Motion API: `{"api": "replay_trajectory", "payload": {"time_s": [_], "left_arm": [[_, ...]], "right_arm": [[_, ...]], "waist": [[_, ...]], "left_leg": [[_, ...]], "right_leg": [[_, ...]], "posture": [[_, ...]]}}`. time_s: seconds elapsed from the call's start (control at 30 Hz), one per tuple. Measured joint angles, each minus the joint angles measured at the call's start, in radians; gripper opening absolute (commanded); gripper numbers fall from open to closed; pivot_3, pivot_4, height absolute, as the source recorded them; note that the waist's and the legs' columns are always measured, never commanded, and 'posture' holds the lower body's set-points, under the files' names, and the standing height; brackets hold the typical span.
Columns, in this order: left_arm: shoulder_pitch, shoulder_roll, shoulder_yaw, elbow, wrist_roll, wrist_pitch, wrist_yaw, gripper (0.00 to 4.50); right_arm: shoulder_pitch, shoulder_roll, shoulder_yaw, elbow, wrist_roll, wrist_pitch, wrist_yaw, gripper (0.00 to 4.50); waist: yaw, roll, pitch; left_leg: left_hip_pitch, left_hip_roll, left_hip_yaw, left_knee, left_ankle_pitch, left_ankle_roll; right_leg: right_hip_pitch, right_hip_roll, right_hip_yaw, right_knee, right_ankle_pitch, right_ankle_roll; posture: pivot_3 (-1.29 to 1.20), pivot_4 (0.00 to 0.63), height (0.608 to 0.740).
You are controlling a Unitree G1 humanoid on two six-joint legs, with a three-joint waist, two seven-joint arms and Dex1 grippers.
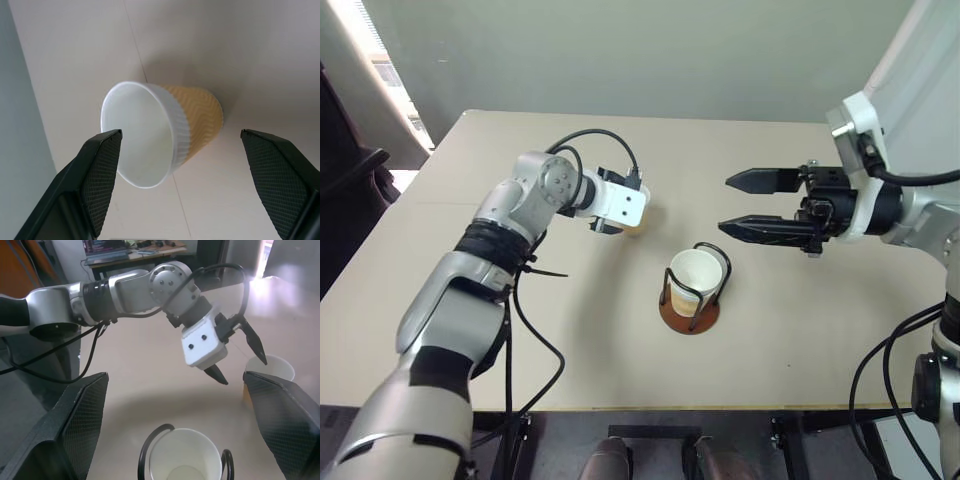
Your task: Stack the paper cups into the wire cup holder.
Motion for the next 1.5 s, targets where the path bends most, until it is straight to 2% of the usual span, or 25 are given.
{"api": "replay_trajectory", "payload": {"time_s": [0.33,0.47,0.63,0.77,0.9,1.1,1.27,1.33,1.43,1.5], "left_arm": [[-0.079,-0.096,-0.024,0.266,0.071,-0.037,0.126,4.09],[-0.093,-0.122,-0.025,0.332,0.083,-0.06,0.154,3.19],[-0.116,-0.135,-0.024,0.375,0.081,-0.115,0.153,1.44],[-0.14,-0.127,-0.008,0.376,0.042,-0.159,0.041,0.02],[-0.156,-0.089,0.034,0.367,-0.028,-0.174,-0.106,0.02],[-0.163,-0.038,0.092,0.24,-0.15,-0.159,-0.339,0.02],[-0.16,-0.012,0.158,-0.023,-0.347,0.022,-0.553,0.02],[-0.16,-0.008,0.164,-0.114,-0.409,0.091,-0.568,0.02],[-0.126,0.057,0.115,-0.346,-0.556,0.243,-0.571,0.02],[-0.115,0.086,0.087,-0.435,-0.625,0.313,-0.572,0.02]], "right_arm": [[0.003,-0.014,0.0,-0.004,0.022,-0.017,-0.022,4.47],[0.005,-0.021,0.0,-0.004,0.024,-0.03,-0.022,4.5],[0.011,-0.027,0.002,-0.002,0.023,-0.068,-0.011,4.5],[0.044,-0.082,0.046,0.005,-0.022,-0.176,0.071,4.5],[0.056,-0.151,0.095,0.047,-0.071,-0.258,0.177,4.5],[0.055,-0.184,0.14,0.082,-0.125,-0.349,0.274,4.5],[0.096,-0.267,0.156,0.087,-0.156,-0.383,0.369,4.5],[0.097,-0.275,0.156,0.091,-0.156,-0.382,0.384,4.5],[0.106,-0.281,0.155,0.084,-0.155,-0.376,0.391,4.5],[0.118,-0.283,0.155,0.08,-0.155,-0.369,0.391,4.5]], "waist": [[0.003,0.0,0.0],[0.003,0.0,0.0],[0.003,0.0,0.0],[0.004,0.0,0.0],[0.003,0.0,0.0],[0.005,0.0,0.0],[0.008,0.0,0.0],[0.007,0.0,-0.001],[0.001,0.001,-0.001],[-0.001,0.001,-0.001]], "left_leg": [[-0.002,-0.001,0.0,0.005,0.0,0.001],[-0.002,-0.003,0.0,0.006,-0.001,0.001],[-0.002,-0.006,0.0,0.006,-0.001,0.001],[-0.004,-0.009,0.0,0.007,-0.002,0.003],[-0.004,-0.012,0.001,0.007,-0.003,0.004],[-0.004,-0.013,0.001,0.008,-0.004,0.008],[-0.007,-0.014,0.003,0.011,-0.006,0.011],[-0.007,-0.015,0.006,0.013,-0.007,0.013],[-0.006,-0.014,0.01,0.014,-0.008,0.014],[-0.005,-0.014,0.012,0.015,-0.008,0.015]], "right_leg": [[0.0,0.0,0.001,0.0,0.001,0.003],[0.0,0.0,0.002,0.0,0.001,0.005],[0.0,-0.001,0.005,0.0,0.001,0.009],[0.0,-0.002,0.007,0.0,0.0,0.011],[0.0,-0.002,0.012,0.0,-0.001,0.014],[0.0,-0.003,0.015,0.0,-0.002,0.017],[-0.001,-0.006,0.015,-0.001,-0.003,0.02],[-0.001,-0.007,0.015,0.0,-0.004,0.02],[-0.001,-0.008,0.016,0.0,-0.003,0.021],[0.0,-0.008,0.017,0.001,-0.003,0.022]], "posture": [[0.0,0.15,0.74],[0.0,0.15,0.74],[0.0,0.15,0.74],[0.0,0.15,0.74],[0.0,0.15,0.74],[0.0,0.15,0.74],[0.0,0.15,0.74],[0.0,0.15,0.74],[0.0,0.15,0.74],[0.0,0.15,0.74]]}}
